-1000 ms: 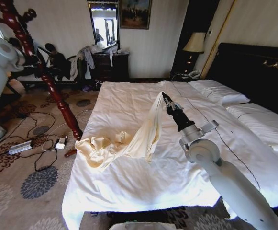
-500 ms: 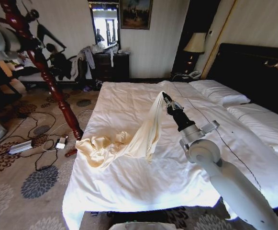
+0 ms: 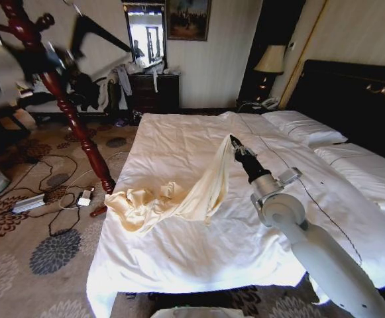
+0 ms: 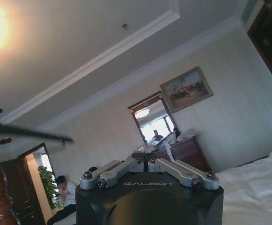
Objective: Pick up the clothes from the bed and hang them on the clothes hanger.
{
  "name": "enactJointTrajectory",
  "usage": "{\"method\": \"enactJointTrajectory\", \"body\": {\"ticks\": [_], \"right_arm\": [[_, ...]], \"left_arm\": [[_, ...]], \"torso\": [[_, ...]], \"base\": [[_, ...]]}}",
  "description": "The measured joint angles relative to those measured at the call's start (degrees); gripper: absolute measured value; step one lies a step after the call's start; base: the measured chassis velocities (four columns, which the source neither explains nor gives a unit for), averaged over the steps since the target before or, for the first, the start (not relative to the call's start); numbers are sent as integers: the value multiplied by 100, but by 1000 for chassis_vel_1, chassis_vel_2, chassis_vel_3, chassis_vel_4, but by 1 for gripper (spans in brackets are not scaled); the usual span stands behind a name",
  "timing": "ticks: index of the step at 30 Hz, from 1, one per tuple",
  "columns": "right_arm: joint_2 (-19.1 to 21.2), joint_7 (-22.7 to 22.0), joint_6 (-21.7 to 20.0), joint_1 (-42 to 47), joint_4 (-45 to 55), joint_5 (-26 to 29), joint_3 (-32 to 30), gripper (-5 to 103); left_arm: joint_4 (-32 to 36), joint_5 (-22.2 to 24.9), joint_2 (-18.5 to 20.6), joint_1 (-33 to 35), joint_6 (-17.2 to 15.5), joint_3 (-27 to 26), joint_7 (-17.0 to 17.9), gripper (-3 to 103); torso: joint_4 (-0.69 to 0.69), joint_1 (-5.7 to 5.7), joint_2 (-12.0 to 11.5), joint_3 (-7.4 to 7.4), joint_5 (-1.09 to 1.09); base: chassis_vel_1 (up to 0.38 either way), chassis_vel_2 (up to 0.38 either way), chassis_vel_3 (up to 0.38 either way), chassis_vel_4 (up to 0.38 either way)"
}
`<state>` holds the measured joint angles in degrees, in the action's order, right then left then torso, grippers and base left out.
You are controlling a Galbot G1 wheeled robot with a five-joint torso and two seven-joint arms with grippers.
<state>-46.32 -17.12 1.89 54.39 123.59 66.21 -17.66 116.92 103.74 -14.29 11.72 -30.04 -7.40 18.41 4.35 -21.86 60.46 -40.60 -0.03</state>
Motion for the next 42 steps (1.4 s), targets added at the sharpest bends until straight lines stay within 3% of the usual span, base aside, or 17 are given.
{"method": "enactJointTrajectory", "body": {"ticks": [1,3,4,6,7,8,11,14,19,23,25,31,35,36,38,40,42], "right_arm": [[21,1,10,136,55,-19,-158,0],[42,60,65,485,156,-128,-542,0],[19,106,100,559,123,-193,-593,0],[4,129,120,572,75,-226,-597,0],[-3,139,128,572,51,-240,-597,0],[-22,159,147,562,-17,-270,-586,0],[-48,165,150,527,-84,-276,-570,0],[-79,183,160,479,-205,-387,-575,0],[-140,248,284,471,-436,-552,-598,0],[-169,250,327,446,-516,-548,-607,0],[-166,250,335,416,-576,-559,-600,0],[-42,232,342,363,-770,-630,-475,0],[430,72,371,246,-959,-305,-213,0],[430,72,371,246,-959,-305,-213,0],[758,57,457,223,-1002,-59,-90,0],[1325,77,661,216,-1017,335,104,0],[1488,85,719,224,-1001,437,142,0]], "left_arm": [[76,-43,-15,122,43,14,-8,17],[540,-179,-211,561,386,-8,-19,17],[890,-329,-275,931,665,-96,-31,17],[1122,-432,-300,1223,810,-188,-30,17],[1264,-472,-315,1406,871,-245,-43,17],[1535,-548,-352,1839,978,-352,-74,17],[1807,-720,-407,2355,1045,-398,-163,17],[1995,-1155,-499,3038,1168,-377,-426,17],[1989,-1417,-766,3675,1254,-422,-721,17],[1993,-1570,-1053,3846,1233,-652,-728,17],[2025,-1693,-1362,4000,1178,-1095,-578,17],[2048,-1735,-1734,4247,1148,-1416,-248,17],[2093,-1505,-2172,4153,1345,-906,682,17],[2093,-1505,-2172,4153,1345,-906,682,17],[2156,-1414,-2236,4075,1397,-769,899,17],[2289,-1313,-2255,3990,1345,-803,900,17],[2348,-1276,-2284,3977,1274,-847,896,17]], "torso": [[1,0,0,0,2],[23,-2,1,-1,9],[23,-1,0,-1,-4],[22,-1,0,-1,-5],[18,-1,0,0,-3],[6,-1,0,-1,0],[6,-2,0,-1,8],[12,-1,0,-1,1],[10,-3,0,-2,4],[12,-2,0,-2,3],[12,-3,0,-2,3],[10,-2,0,-1,3],[11,-3,-1,-2,5],[11,-3,-1,-2,5],[12,-2,0,-1,3],[12,-2,0,-1,0],[11,-3,0,-2,2]], "base": [[0,0,0,0],[0,0,0,0],[-28,-23,-50,-24],[-14,-12,-25,-12],[0,0,0,0],[0,0,0,0],[0,0,0,0],[0,0,0,0],[0,0,0,0],[0,0,0,0],[0,0,0,0],[0,0,0,0],[0,0,0,0],[0,0,0,0],[0,0,0,0],[0,0,0,0],[0,0,0,0]]}}
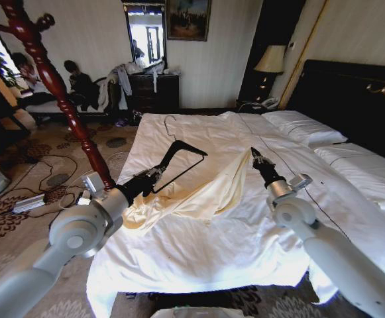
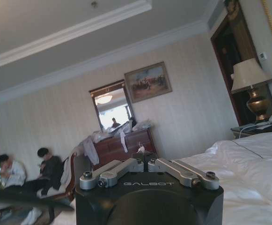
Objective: Pick up the clothes from the bed and hang them on the clothes hanger.
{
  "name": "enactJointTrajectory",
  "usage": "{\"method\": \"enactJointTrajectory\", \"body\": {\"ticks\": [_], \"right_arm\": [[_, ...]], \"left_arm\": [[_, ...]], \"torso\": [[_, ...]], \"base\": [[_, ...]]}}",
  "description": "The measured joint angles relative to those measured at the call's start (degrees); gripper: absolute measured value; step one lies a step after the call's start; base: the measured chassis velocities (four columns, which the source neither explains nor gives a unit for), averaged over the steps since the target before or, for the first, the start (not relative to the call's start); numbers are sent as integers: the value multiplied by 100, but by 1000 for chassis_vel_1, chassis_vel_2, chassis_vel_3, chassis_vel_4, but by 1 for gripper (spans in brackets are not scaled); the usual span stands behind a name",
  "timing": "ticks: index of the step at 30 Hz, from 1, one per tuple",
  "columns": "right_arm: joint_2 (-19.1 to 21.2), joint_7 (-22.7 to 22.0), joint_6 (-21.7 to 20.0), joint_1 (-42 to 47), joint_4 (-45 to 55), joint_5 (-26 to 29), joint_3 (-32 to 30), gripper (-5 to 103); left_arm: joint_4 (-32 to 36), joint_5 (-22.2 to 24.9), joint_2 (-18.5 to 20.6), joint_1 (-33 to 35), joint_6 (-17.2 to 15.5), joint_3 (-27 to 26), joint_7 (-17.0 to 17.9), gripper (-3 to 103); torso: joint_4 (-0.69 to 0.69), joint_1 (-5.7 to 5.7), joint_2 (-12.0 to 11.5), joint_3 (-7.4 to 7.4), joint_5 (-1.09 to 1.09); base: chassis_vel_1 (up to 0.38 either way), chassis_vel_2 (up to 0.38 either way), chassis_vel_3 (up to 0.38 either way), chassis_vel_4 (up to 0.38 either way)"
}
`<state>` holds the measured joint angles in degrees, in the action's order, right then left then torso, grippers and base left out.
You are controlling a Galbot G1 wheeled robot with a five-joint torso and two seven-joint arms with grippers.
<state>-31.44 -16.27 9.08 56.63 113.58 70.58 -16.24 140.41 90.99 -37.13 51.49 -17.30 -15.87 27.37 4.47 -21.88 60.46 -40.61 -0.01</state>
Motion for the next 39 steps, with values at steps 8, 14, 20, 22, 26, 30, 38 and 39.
{"method": "enactJointTrajectory", "body": {"ticks": [8,14,20,22,26,30,38,39], "right_arm": [[633,149,386,132,226,311,-36,0],[220,130,369,136,221,-5,-172,0],[-156,114,224,134,116,-613,-157,0],[-267,83,144,108,77,-770,-134,0],[-324,62,95,75,35,-890,-131,0],[-332,61,88,74,-34,-953,-181,0],[-424,-255,-14,-59,-281,-925,-281,0],[-424,-255,-14,-59,-281,-925,-281,0]], "left_arm": [[296,-952,-409,1316,-917,14,-267,17],[296,-1942,-484,2323,-677,-199,-754,17],[291,-1999,-292,2520,-257,-571,-1191,17],[289,-1657,-170,2280,-61,-792,-1413,17],[289,-1086,-72,1860,77,-922,-1518,17],[289,-202,-59,1324,116,-914,-1556,17],[287,279,-33,1240,-56,-887,-1599,17],[287,279,-33,1240,-56,-887,-1599,17]], "torso": [[-2,1,0,0,2],[-2,2,0,1,1],[1,2,0,1,2],[-1,1,0,0,2],[1,1,0,0,2],[1,1,0,0,2],[-1,0,0,0,2],[-1,0,0,0,2]], "base": [[0,0,0,0],[0,0,0,0],[0,0,0,0],[0,0,0,0],[0,0,0,0],[0,0,0,0],[0,0,0,0],[0,0,0,0]]}}
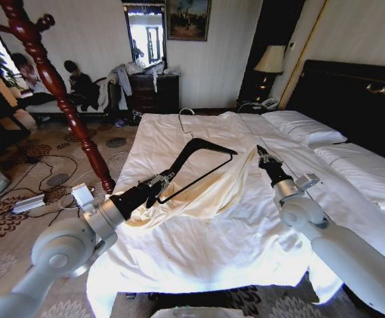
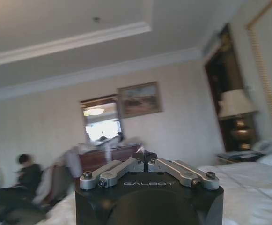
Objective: Pick up the clothes from the bed and hang them on the clothes hanger.
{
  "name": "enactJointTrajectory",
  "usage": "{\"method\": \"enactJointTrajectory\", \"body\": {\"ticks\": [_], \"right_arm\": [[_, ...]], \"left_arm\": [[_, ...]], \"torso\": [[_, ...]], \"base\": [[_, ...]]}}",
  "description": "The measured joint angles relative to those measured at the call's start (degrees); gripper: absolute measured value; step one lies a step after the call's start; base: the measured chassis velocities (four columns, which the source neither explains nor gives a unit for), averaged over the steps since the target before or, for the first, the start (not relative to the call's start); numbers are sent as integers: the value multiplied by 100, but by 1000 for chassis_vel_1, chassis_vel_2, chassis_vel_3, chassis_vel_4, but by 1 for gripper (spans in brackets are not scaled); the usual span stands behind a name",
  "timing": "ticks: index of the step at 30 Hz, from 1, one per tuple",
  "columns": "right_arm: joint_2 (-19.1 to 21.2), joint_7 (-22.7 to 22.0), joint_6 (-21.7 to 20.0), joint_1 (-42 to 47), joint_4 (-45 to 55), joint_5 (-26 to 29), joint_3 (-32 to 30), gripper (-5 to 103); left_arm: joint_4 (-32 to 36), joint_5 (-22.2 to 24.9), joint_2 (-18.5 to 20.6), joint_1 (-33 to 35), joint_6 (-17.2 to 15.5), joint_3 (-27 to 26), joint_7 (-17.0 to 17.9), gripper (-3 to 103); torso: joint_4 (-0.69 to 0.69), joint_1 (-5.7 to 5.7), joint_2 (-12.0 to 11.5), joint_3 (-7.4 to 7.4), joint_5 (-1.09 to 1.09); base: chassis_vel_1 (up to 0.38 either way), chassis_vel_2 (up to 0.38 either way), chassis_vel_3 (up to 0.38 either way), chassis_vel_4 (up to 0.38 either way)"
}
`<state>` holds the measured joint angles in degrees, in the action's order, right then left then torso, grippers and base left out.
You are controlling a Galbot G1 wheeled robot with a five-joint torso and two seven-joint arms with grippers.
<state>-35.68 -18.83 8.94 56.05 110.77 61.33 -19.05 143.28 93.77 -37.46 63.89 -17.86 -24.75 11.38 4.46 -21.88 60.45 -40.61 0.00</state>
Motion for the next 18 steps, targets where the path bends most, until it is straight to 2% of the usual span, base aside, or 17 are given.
{"method": "enactJointTrajectory", "body": {"ticks": [3,6,8,13,18], "right_arm": [[-38,-333,-186,-143,-41,157,-61,0],[-3,-403,-247,-189,-6,253,-112,0],[96,-361,-245,-197,171,369,-156,0],[224,-43,-54,-189,459,455,-207,0],[332,90,8,-205,561,450,-219,0]], "left_arm": [[-1,73,20,7,-85,2,-103,17],[-2,167,26,-10,-140,49,-110,17],[-3,341,-33,-33,-197,216,-73,17],[-4,265,-104,-186,-242,501,-112,17],[-3,234,-84,-469,-261,590,-210,17]], "torso": [[0,0,0,0,-1],[0,0,0,0,0],[1,0,0,0,0],[0,0,0,0,1],[2,0,0,0,0]], "base": [[0,0,0,0],[0,0,0,0],[0,0,0,0],[0,0,0,0],[0,0,0,0]]}}
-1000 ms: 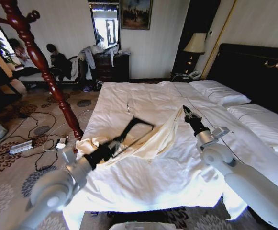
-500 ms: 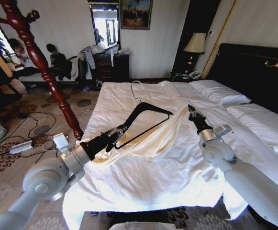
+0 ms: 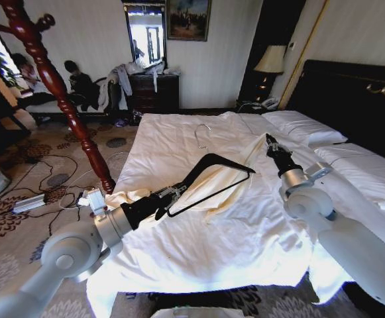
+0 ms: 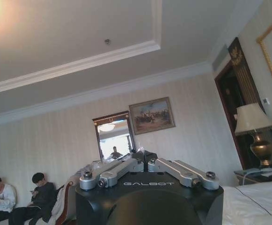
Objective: Pick up the clothes from the bed and hang them on the clothes hanger.
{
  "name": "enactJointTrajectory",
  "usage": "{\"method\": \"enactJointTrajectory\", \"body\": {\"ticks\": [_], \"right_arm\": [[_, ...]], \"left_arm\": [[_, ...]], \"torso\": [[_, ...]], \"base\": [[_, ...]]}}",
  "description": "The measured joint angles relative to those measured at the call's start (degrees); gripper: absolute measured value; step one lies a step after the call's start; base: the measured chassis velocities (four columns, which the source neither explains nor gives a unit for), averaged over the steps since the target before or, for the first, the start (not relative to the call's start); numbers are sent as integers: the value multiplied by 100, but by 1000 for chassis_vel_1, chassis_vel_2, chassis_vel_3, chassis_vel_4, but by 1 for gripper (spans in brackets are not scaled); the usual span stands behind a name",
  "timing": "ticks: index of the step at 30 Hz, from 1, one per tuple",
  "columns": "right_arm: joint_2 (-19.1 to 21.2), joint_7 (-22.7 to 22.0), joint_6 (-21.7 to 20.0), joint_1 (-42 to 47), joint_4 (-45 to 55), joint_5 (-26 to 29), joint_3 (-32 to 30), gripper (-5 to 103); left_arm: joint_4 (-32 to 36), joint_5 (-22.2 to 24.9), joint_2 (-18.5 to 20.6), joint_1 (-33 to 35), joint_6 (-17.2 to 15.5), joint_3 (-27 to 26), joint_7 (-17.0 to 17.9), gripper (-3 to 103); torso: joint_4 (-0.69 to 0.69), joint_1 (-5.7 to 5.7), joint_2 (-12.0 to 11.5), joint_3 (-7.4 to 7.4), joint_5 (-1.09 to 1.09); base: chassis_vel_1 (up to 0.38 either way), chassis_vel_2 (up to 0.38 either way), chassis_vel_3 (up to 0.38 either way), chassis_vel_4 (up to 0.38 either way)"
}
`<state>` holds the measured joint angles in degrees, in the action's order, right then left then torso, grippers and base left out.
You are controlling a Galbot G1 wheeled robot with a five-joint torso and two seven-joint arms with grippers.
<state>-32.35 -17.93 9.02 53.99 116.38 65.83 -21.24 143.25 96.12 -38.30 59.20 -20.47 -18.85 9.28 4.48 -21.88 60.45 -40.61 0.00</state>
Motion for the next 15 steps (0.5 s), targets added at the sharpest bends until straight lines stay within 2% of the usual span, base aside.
{"method": "enactJointTrajectory", "body": {"ticks": [9,12,15], "right_arm": [[70,97,-8,-53,-297,-344,-51,0],[83,136,-14,-93,-537,-398,-85,0],[52,99,-66,-97,-575,-390,-123,0]], "left_arm": [[0,46,411,-434,-98,-128,-95,17],[-67,11,675,-648,-144,-117,-346,17],[-239,-80,652,-837,-147,-51,-383,17]], "torso": [[-1,0,0,0,0],[-2,0,0,0,-3],[-1,0,0,0,1]], "base": [[0,0,0,0],[0,0,0,0],[0,0,0,0]]}}
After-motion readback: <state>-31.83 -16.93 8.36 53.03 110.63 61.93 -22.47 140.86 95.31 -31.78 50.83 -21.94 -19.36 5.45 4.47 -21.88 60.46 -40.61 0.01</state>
